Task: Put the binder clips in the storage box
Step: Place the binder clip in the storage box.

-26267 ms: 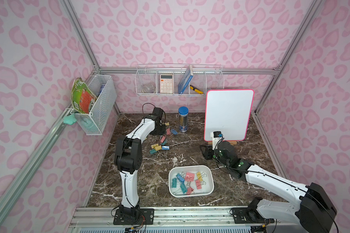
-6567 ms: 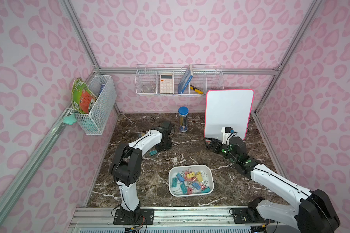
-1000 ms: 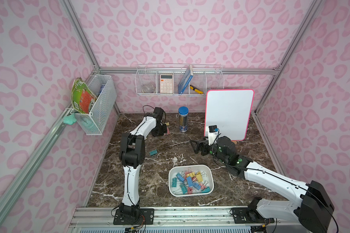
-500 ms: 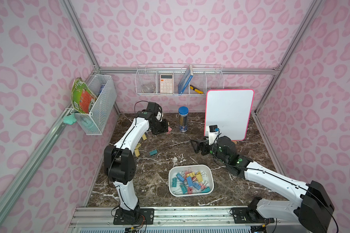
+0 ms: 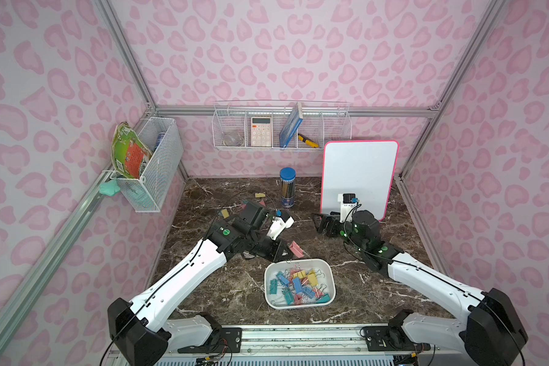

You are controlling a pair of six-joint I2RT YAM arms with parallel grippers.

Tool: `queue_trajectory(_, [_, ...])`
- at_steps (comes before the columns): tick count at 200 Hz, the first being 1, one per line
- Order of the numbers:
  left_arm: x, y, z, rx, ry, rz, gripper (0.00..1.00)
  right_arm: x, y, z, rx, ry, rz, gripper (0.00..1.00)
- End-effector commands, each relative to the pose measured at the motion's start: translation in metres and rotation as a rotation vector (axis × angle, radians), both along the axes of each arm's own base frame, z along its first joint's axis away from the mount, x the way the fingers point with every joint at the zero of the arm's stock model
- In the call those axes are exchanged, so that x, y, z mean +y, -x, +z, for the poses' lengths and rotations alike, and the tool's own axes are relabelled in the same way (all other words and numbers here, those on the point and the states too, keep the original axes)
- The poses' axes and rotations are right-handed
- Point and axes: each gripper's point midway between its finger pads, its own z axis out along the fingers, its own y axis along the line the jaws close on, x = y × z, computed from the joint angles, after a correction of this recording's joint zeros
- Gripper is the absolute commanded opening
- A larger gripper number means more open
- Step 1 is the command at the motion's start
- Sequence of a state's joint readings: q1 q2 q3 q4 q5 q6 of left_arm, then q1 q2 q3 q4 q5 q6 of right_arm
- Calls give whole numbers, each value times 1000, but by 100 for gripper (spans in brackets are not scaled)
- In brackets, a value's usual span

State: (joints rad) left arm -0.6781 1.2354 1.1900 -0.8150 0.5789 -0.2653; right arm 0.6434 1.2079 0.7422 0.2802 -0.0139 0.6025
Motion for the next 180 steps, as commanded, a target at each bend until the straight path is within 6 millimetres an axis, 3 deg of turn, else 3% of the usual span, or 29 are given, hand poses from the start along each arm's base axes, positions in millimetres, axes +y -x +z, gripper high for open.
queue_trajectory(1, [3, 15, -24, 4, -86, 2, 0, 1, -1, 10, -15, -39, 7, 98])
queue_trajectory(36, [29, 35, -76, 86, -259, 15, 0, 0, 0, 8, -7, -45, 8, 98])
queue_trajectory(77, [36, 45, -122, 197, -367, -21, 0, 1, 1, 7, 3, -49, 10, 98])
queue_trajectory(103, [36, 47, -140, 250, -435, -27, 0, 0, 2, 7, 4, -45, 8, 98])
queue_trajectory(150, [41, 45, -152, 274, -502, 2, 15, -2, 2, 5, 10, -47, -1, 98])
queue_trajectory(180, [40, 34, -128, 183, -461, 29, 32, -1, 2, 3, 12, -49, 3, 98])
